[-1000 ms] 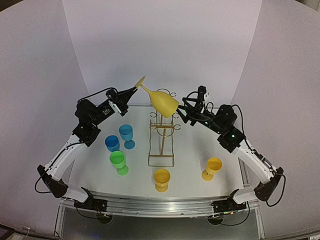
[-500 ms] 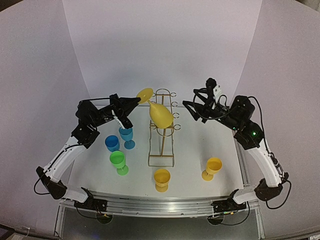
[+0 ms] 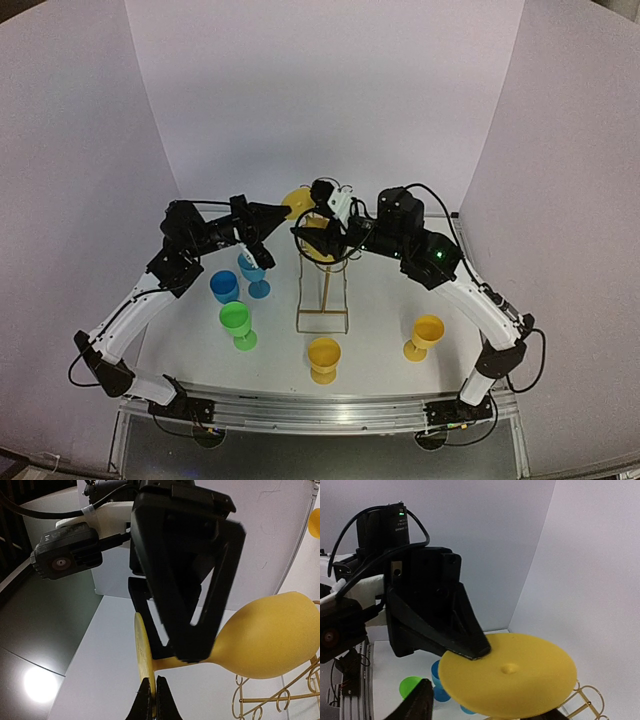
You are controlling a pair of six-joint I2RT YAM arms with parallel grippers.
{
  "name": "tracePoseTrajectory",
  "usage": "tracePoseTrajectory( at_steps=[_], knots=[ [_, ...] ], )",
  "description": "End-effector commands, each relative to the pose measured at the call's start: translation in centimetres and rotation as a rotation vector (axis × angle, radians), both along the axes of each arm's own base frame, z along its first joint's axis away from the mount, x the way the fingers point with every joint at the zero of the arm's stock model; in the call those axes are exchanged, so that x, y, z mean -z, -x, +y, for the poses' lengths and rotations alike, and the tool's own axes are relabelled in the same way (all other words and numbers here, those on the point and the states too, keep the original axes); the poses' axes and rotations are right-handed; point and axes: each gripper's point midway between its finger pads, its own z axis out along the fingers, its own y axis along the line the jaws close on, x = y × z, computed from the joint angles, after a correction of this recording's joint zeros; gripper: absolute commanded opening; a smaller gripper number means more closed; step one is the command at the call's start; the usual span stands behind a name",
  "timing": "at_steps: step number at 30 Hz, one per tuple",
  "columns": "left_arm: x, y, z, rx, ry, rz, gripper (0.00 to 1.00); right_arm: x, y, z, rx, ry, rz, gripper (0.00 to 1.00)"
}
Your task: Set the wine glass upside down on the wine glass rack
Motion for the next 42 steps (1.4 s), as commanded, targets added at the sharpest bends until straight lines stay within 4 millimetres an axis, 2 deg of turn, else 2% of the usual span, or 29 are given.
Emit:
tracePoseTrajectory(
  at_steps=[1,4,13,22,35,39,42],
  knots=[
    [-2.2,1.4,0.4,0.021,0.035,-0.051,0.00,-1.8,-0.5,-0.8,0.047,-0.026,-0.051,0.41],
    [-2.3,1.4,0.5,0.017,0.040,-0.049,0.00,-1.3,-0.7,-1.1,0.066,-0.017,-0.048,0.33],
    [-2.6,1.4,0.5,0.021,0.056,-0.041,0.00,0.4,-1.6,-1.5,0.121,0.023,-0.046,0.23],
    [-2.7,1.4,0.4,0.024,0.066,-0.040,0.00,0.5,-2.3,-1.8,0.166,0.011,-0.029,0.00],
    [-3.0,1.6,0.5,0.037,0.096,-0.060,0.02,-1.0,-2.1,-2.6,0.186,-0.036,-0.033,0.00],
    [-2.8,1.5,0.4,0.038,0.111,-0.068,0.51,-2.4,-1.9,-3.5,0.208,-0.082,-0.051,0.00],
    [-2.8,1.2,0.6,0.020,0.119,-0.051,0.69,-3.8,-1.5,-4.4,0.217,-0.121,-0.066,0.00]
  ],
)
